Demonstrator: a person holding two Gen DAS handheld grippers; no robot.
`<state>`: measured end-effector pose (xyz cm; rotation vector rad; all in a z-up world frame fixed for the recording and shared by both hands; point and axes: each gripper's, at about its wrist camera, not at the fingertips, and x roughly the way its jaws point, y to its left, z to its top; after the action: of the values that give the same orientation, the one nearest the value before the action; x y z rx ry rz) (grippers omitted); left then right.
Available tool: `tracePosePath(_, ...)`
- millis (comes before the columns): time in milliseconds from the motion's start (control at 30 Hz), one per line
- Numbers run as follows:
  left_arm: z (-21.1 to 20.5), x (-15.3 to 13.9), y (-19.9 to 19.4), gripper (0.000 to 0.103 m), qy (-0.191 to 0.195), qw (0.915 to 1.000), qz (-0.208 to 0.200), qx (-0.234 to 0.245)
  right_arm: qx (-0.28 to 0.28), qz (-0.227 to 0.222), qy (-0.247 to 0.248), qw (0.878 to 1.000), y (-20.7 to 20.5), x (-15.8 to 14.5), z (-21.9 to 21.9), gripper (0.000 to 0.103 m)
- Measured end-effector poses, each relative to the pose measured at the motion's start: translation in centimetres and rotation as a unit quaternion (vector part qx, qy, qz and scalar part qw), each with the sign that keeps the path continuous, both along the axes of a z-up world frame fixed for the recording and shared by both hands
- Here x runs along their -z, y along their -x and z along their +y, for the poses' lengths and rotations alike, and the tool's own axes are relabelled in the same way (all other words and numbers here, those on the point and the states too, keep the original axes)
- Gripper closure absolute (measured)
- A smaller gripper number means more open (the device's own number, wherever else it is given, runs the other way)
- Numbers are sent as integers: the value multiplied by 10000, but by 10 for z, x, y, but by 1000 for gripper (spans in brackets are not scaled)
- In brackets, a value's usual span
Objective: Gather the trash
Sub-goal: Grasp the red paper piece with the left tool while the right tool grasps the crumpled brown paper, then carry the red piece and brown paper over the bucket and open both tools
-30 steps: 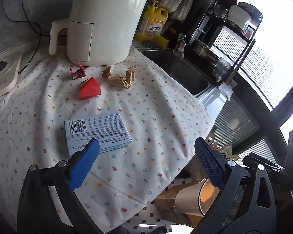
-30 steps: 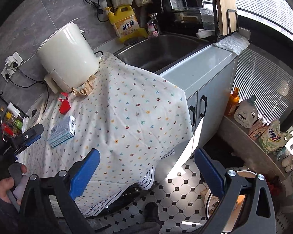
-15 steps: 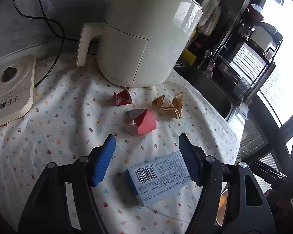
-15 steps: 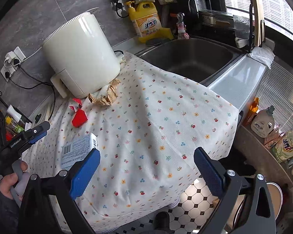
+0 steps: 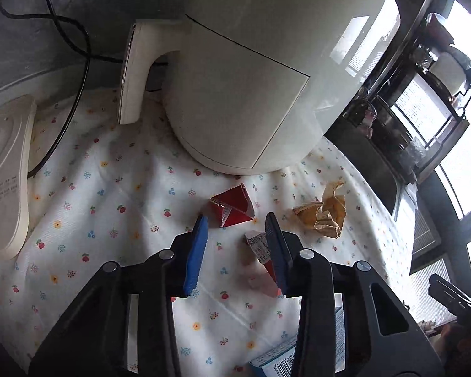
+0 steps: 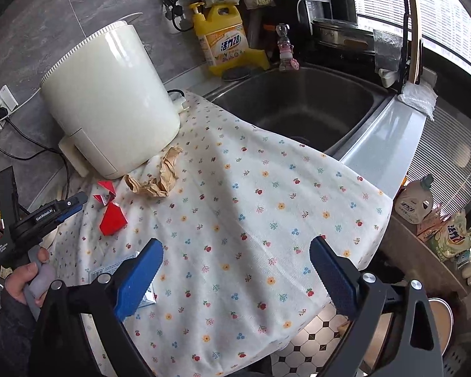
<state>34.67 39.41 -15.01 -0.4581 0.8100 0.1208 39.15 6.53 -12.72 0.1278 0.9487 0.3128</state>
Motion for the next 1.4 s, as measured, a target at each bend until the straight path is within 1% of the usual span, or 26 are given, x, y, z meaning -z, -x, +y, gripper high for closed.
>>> tracePosePath(133, 8, 14, -20, 78, 36, 9999, 132, 35, 23, 123, 93, 9999, -8, 5, 8, 12)
tracePosePath(167, 10, 16, -24, 85, 41, 9999, 159, 40, -4, 150, 123, 9998, -10, 7, 12, 12)
tracePosePath(200, 11, 19, -26, 89, 69, 9998, 180, 39, -43, 171, 150, 9997, -13, 8, 16, 12)
tracePosePath(233, 14, 21, -29, 96, 95, 9998, 197, 25, -97, 189, 178, 9996, -15, 9, 20, 13)
tracePosePath(267, 16, 22, -29, 99, 110, 9998, 193, 4, -156, 195, 198, 9995, -17, 10, 26, 14)
tracePosePath(533, 28, 7, 1, 99, 5, 9999, -52, -103, -647, 249, 208, 9974, -42, 15, 76, 23)
tracePosePath(667, 42, 0, 20, 99, -18, 9995, -145, -272, -917, 279, 239, 9951, -55, 19, 101, 28)
tracePosePath(833, 60, -5, 44, 99, 21, 9981, -260, -559, -1089, 365, 215, 9932, -77, 28, 127, 30)
tracePosePath(1000, 68, -11, 64, 99, 0, 9968, -295, -749, -1291, 477, 296, 9900, -98, 42, 151, 32)
tracePosePath(1033, 69, -13, 66, 99, -7, 9965, -303, -776, -1363, 554, 334, 9886, -101, 47, 155, 38)
tracePosePath(1067, 68, -15, 69, 99, -17, 9963, -311, -805, -1482, 659, 362, 9861, -102, 51, 159, 54)
tracePosePath(1100, 68, -17, 72, 99, -30, 9960, -323, -835, -1596, 723, 427, 9836, -101, 55, 163, 67)
tracePosePath(1133, 68, -19, 75, 99, -38, 9957, -337, -860, -1632, 635, 490, 9833, -98, 54, 164, 77)
tracePosePath(1167, 65, -22, 75, 99, -49, 9955, -351, -882, -1686, 596, 504, 9826, -94, 52, 164, 80)
tracePosePath(1233, 61, -25, 79, 99, -63, 9951, -381, -913, -1809, 582, 422, 9809, -85, 47, 161, 83)
tracePosePath(1333, 51, -30, 84, 99, -73, 9951, -404, -903, -1912, 432, 455, 9795, -69, 38, 150, 84)
tracePosePath(1400, 41, -34, 84, 99, -101, 9954, -431, -846, -1902, 404, 333, 9804, -60, 32, 137, 84)
